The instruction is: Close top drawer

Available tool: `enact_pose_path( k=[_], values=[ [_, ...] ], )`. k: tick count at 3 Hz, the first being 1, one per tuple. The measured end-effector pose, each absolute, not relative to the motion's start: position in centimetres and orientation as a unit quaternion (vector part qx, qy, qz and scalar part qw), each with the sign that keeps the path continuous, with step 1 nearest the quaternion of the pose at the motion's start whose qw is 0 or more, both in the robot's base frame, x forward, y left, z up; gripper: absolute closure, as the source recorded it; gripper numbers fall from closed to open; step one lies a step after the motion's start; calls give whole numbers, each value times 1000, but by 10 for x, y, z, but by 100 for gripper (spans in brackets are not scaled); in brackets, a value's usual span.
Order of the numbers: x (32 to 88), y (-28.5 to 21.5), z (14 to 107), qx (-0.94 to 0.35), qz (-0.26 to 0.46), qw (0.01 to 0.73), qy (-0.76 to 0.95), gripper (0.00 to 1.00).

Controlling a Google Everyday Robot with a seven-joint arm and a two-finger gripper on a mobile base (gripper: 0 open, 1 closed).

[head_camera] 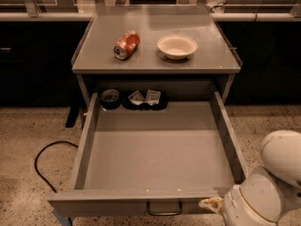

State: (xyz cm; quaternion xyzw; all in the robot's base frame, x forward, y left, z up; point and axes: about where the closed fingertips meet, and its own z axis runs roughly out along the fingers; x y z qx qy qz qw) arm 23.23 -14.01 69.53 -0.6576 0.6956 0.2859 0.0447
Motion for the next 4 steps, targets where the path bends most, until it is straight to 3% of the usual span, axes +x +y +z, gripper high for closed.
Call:
enact_pose_path(
  k=[1,4],
  values=[
    [241,-111,681,-682,299,36,667,0],
    [278,-105,675,-679,301,38,669,0]
  ],
)
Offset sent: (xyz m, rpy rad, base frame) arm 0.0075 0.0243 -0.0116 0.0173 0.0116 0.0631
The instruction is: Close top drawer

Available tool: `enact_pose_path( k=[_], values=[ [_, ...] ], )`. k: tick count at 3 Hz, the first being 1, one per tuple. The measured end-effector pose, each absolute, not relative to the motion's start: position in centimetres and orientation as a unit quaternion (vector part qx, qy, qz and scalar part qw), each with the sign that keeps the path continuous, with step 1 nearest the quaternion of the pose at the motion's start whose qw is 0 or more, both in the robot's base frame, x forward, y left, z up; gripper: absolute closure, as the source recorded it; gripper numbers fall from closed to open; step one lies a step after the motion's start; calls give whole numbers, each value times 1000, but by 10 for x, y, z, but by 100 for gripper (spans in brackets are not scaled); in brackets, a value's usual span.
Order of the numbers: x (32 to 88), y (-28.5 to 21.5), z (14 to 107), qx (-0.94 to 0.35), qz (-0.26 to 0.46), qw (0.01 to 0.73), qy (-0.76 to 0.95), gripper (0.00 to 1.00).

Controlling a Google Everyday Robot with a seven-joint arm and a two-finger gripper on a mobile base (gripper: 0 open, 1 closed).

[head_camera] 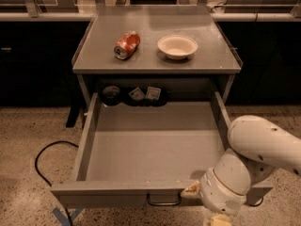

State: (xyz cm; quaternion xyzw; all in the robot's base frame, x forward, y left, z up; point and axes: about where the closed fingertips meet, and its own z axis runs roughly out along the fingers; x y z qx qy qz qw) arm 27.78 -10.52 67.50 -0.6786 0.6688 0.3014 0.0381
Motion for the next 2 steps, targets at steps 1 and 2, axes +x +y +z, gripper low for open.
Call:
enact_pose_path(
  k=[1,2],
  values=[
    [288,-103,675,-680,299,35,669,0],
    [317,-100,676,-680,293,39,671,0]
  ],
)
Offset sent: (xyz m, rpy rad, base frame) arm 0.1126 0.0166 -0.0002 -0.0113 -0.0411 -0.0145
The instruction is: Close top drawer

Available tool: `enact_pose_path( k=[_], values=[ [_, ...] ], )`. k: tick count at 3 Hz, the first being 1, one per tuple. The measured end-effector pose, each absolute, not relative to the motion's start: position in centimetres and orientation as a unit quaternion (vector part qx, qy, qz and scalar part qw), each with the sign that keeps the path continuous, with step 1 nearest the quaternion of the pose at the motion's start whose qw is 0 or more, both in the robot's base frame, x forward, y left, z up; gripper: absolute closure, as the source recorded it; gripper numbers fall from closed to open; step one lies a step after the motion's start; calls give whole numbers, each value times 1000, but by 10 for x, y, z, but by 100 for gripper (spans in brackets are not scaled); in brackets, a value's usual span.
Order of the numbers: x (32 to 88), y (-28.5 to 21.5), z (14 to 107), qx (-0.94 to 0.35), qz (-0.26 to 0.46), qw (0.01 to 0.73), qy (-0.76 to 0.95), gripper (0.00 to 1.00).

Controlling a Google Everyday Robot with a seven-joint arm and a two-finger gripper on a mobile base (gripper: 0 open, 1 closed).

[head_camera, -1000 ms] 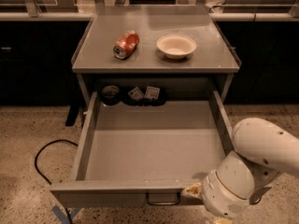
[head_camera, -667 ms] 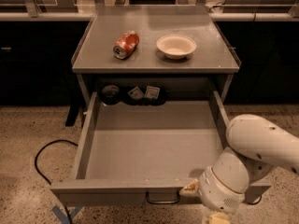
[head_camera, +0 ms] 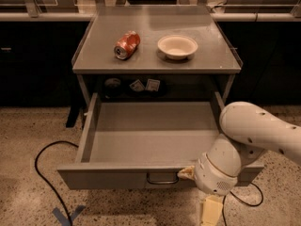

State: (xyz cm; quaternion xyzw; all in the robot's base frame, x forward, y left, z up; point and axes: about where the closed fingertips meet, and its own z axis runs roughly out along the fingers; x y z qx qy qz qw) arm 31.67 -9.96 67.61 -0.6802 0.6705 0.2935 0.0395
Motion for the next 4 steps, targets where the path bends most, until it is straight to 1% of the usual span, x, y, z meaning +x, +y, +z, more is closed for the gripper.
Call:
enact_pose_path(
  k=[2,3,4],
  values=[
    [316,-105,671,-672,298,48,677,0],
    [326,-119,666,-657,301,65,688,0],
    [347,-136,667,-643,305,92,696,0]
  ],
)
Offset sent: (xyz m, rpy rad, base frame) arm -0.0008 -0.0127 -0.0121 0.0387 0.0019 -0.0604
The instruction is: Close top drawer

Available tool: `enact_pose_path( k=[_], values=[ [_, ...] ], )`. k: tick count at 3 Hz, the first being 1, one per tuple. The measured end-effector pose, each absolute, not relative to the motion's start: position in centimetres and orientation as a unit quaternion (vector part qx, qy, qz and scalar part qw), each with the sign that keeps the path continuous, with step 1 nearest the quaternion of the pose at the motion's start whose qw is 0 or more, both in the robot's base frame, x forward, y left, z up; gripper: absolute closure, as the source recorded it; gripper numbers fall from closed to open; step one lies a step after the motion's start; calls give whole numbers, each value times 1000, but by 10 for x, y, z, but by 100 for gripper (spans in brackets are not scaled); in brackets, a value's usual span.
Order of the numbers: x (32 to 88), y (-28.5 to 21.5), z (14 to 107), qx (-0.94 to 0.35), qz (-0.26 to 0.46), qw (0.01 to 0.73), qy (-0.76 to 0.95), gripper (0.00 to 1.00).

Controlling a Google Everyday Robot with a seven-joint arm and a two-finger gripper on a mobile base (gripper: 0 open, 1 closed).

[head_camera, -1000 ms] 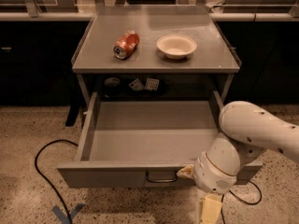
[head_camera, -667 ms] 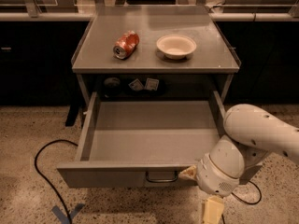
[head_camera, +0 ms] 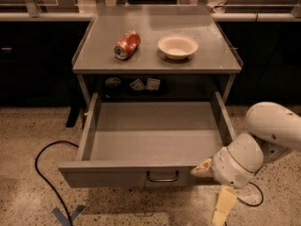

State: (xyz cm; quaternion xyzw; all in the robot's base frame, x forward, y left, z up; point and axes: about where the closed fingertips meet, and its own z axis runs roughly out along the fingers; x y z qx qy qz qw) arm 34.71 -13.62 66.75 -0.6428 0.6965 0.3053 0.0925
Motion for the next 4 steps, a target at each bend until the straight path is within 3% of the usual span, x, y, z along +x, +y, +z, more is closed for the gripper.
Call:
enact_pose_path(
  k=[2,4],
  values=[
    [419,-126,671,-649,315,106,684,0],
    [437,-134,678,-639,300,115,699,0]
  ],
)
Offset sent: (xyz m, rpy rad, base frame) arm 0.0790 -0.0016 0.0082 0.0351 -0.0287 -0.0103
